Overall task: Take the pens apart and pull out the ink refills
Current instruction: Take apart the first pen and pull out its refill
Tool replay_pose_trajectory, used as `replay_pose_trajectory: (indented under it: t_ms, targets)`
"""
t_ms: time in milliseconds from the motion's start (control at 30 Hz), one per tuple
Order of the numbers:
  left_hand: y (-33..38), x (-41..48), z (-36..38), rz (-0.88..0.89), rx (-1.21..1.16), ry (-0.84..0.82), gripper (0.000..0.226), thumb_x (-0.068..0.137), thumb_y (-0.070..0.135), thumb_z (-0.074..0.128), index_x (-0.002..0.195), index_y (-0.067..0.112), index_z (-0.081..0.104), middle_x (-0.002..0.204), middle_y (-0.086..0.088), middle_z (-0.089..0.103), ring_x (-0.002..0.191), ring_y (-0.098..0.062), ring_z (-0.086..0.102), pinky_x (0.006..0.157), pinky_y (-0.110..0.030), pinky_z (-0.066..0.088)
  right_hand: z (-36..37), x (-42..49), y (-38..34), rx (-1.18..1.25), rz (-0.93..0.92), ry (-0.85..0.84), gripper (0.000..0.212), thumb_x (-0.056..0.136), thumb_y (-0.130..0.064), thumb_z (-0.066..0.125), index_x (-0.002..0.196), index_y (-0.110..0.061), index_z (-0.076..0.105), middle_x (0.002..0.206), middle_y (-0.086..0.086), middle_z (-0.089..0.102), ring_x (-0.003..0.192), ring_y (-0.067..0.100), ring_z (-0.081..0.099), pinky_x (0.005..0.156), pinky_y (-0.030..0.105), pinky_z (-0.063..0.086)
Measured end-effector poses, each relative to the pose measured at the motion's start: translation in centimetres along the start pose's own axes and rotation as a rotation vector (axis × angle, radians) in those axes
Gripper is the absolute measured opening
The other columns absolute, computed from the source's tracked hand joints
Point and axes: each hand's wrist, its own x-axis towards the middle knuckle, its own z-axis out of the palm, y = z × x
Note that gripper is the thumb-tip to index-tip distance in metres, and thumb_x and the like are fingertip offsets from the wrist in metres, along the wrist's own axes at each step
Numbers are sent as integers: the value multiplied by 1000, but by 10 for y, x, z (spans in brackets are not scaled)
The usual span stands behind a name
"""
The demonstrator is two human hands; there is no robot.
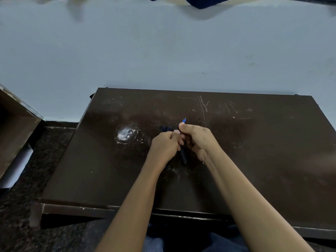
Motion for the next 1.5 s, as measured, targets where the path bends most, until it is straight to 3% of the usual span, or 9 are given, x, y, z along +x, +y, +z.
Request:
replay_pose_trajectory:
  t_ms: [200,333,667,833,1133,1233,1300,1367,1500]
  targets:
    - [2,-4,-1,-5,-24,-51,36,97,33,43,68,22,62,63,6,60,55,-6,48,53,-24,34,0,-5,0,-53,-43,-46,35,85,-30,70,59,-9,59,46,3,51,36,11,46,46,21,41]
    - [6,-3,-1,-80,-156,-112,36,98,34,44,69,20,61,61,5,55,45,-7,36,41,-19,29,-1,-7,-3,-8,-84,-31,30,85,-20,69,62,-4,60,42,3,49,33,11,44,39,12,38]
    - [13,-2,-10,-193,-413,-226,39,99,33,42,68,16,56,55,5,44,34,-2,25,29,-14,19,-7,-10,-7,-24,-134,-217,26,93,-19,55,70,-10,64,52,2,51,42,9,49,51,14,40]
    - [12,-1,-15,-320,-646,-331,38,97,39,48,67,16,57,48,7,44,33,0,24,26,-13,18,-8,-4,-5,80,-95,-284,12,93,-19,55,87,-15,65,72,-5,64,50,4,50,64,21,33]
    - [11,0,-29,-482,-1121,-679,41,97,38,42,65,15,52,46,8,36,32,-2,17,30,-9,10,-8,1,-5,255,-108,-376,11,91,-17,55,89,-13,65,73,-3,68,54,3,61,70,24,39]
    - [12,0,-23,-382,-863,-461,41,98,39,43,66,17,53,49,7,40,32,-1,24,27,-11,16,-4,-1,-3,240,-140,-330,15,94,-13,52,94,-10,67,78,-2,70,53,5,57,68,25,42]
    - [9,-2,-14,-145,-284,-141,37,98,37,44,71,17,59,58,3,52,40,-4,40,32,-14,28,0,-3,-1,171,-141,-250,19,97,-12,50,99,-6,68,82,1,70,53,8,54,58,21,47]
    - [2,-3,-6,129,176,111,27,95,32,48,80,17,65,71,0,64,58,-10,56,49,-17,40,1,-1,1,83,-124,-155,20,95,-21,55,98,-5,68,77,1,69,53,7,55,50,17,46]
    - [-6,-3,-6,278,271,231,18,90,29,60,91,14,69,76,1,67,69,-14,59,57,-22,39,-8,7,7,-214,-137,24,36,85,-47,64,71,-14,62,60,-3,54,54,8,44,55,23,37]
